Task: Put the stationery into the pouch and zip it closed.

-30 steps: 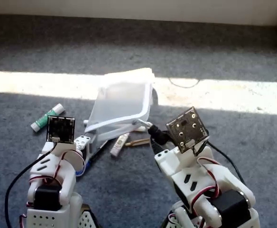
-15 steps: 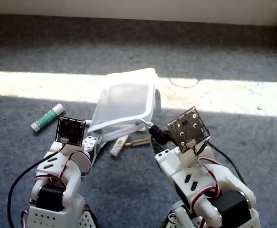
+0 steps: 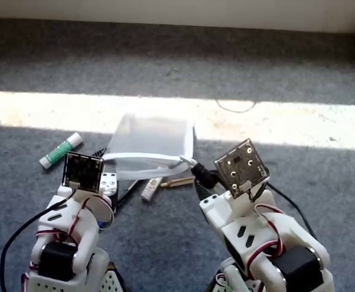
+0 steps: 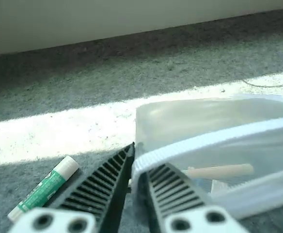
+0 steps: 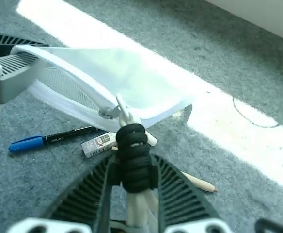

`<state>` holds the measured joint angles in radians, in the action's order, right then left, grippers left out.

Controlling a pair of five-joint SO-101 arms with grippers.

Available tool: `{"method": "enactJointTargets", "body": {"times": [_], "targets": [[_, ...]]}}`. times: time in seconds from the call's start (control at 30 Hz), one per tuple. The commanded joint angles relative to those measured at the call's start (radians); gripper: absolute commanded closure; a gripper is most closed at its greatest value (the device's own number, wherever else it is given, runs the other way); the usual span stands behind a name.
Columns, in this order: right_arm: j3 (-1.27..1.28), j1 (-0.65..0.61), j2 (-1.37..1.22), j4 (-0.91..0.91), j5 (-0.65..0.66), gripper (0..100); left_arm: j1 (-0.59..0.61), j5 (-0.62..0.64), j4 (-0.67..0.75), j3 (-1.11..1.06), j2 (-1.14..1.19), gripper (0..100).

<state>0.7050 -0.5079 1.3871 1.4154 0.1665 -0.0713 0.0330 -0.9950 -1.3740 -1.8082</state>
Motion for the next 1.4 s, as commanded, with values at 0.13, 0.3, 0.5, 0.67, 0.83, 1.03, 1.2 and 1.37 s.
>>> {"method": "enactJointTargets", "body": {"times": [0.13,0.3,0.5,0.67,0.83,1.03,1.2,1.37], "targets": [[-0.056,0.001,0.005,0.005,-0.005,90.4,0.134,-0.046,-0.034,0.186,-0.002,99],[-0.054,0.001,0.002,0.005,-0.005,88.5,0.22,-0.066,-0.089,0.277,-0.002,99],[-0.054,0.002,-0.001,0.002,-0.008,88.4,0.351,-0.066,-0.124,0.358,-0.001,99],[-0.054,0.002,-0.001,0.002,-0.009,88.4,0.424,-0.066,-0.133,0.358,-0.001,99],[-0.053,0.002,-0.002,-0.002,-0.009,88.4,0.512,-0.068,-0.147,0.36,-0.001,99],[-0.053,0.002,-0.004,-0.004,-0.008,88.4,0.598,-0.068,-0.147,0.36,0.008,99],[-0.039,0.002,-0.004,-0.008,-0.006,88.4,0.636,-0.068,-0.149,0.435,0.202,99],[0.068,0.002,-0.004,-0.116,-0.006,88.4,0.673,-0.068,-0.218,0.595,0.472,99]]}}
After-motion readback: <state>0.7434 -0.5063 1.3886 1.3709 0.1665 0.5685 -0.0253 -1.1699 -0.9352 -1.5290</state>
